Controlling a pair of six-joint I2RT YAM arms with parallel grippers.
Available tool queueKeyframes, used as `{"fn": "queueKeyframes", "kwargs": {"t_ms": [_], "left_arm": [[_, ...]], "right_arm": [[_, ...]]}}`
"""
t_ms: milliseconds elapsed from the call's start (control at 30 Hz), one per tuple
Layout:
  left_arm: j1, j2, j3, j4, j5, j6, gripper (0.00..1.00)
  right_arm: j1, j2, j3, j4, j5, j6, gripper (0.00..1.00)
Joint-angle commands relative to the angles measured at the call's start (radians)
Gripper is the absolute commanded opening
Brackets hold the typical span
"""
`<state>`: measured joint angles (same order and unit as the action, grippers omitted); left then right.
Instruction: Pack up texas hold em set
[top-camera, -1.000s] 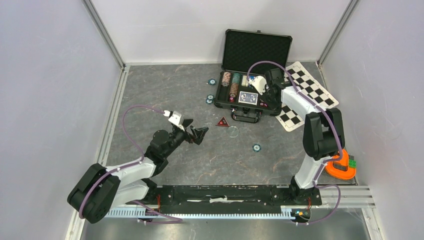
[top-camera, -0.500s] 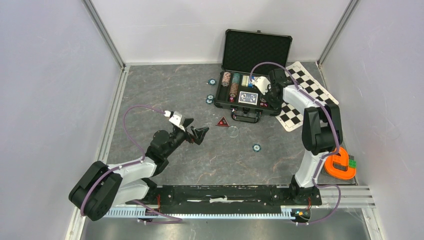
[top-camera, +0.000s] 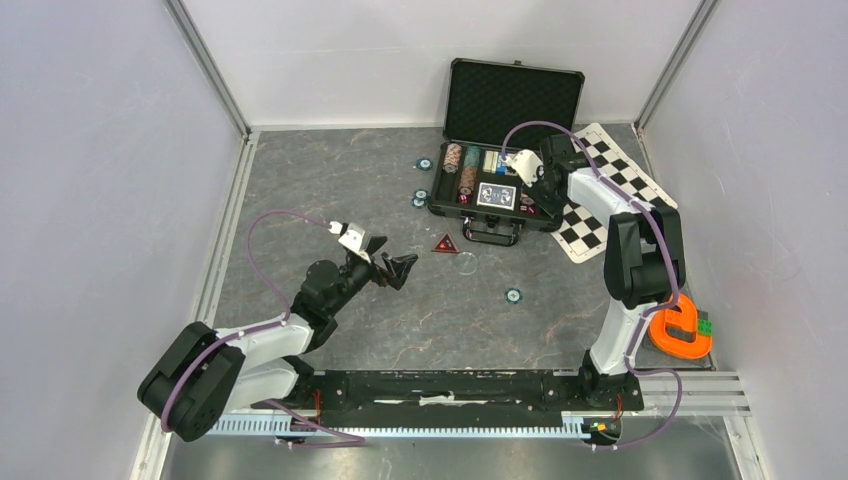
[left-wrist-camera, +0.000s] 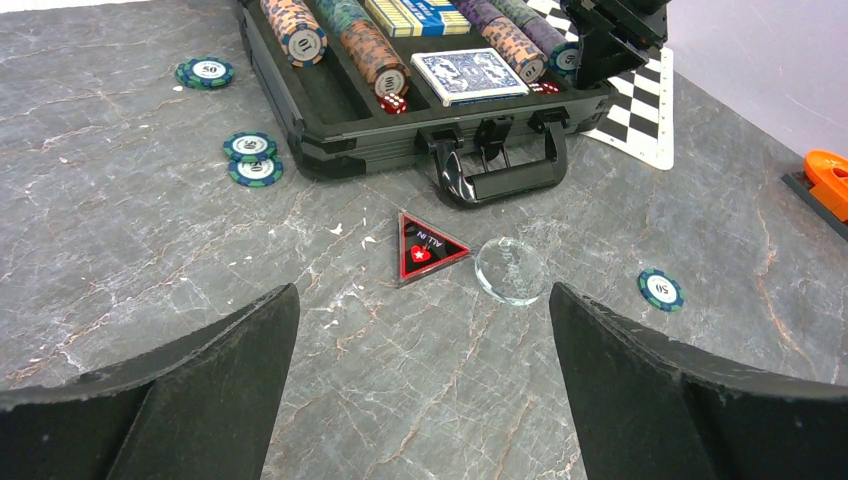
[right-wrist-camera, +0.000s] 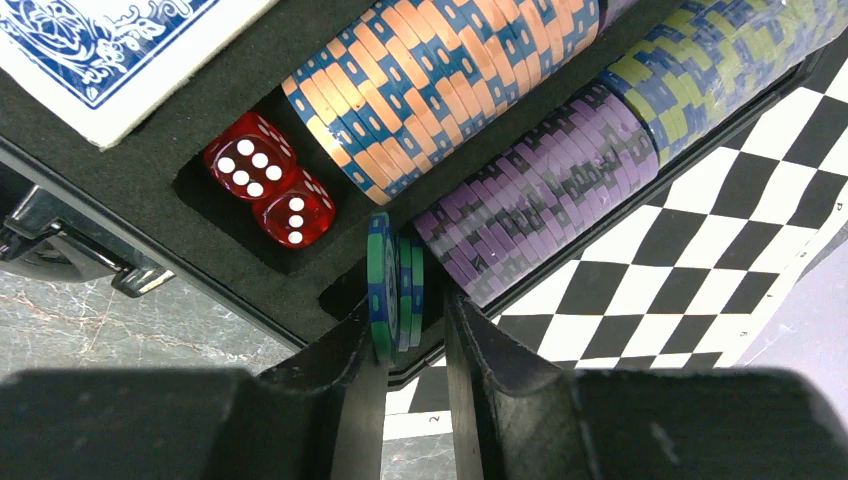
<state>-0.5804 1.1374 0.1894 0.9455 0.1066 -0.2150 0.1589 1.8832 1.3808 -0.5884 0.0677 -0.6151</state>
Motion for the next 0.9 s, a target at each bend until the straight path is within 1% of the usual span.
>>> {"fn": "queueKeyframes", "kwargs": {"t_ms": [0,200,400,567,700,767,867], "left_arm": [[-0.005,0.002,-0.002,0.044,-0.007,0.048,1.0],[-0.005,-0.001,0.001,0.036,-0.005,0.049,1.0],[-0.006,-0.01,-0.002,0.033,-0.004,0.052,1.0],[-0.006,-0.01,-0.001,0.03,-0.002,0.052,1.0],[-0.006,-0.012,-0.001,0.03,0.0,0.054,1.0],[-0.006,-0.012,-0.001,0.029,-0.001,0.055,1.0],[-0.006,-0.009,0.001,0.029,-0.002,0.057,1.0]], "right_arm": [[-0.004,0.001,0.043,0.017,-0.005,0.002,0.31],[-0.005,-0.005,0.038,-0.001,0.006,0.008,0.36],[-0.005,-0.019,0.036,0.001,0.029,0.018,0.36],[-0.01,-0.023,0.034,0.011,0.048,0.027,0.31],[-0.01,-0.023,0.035,0.017,0.033,0.022,0.21],[-0.011,-0.018,0.04,0.021,0.014,0.017,0.2],[-0.011,-0.005,0.05,0.017,-0.011,0.006,0.23]]}}
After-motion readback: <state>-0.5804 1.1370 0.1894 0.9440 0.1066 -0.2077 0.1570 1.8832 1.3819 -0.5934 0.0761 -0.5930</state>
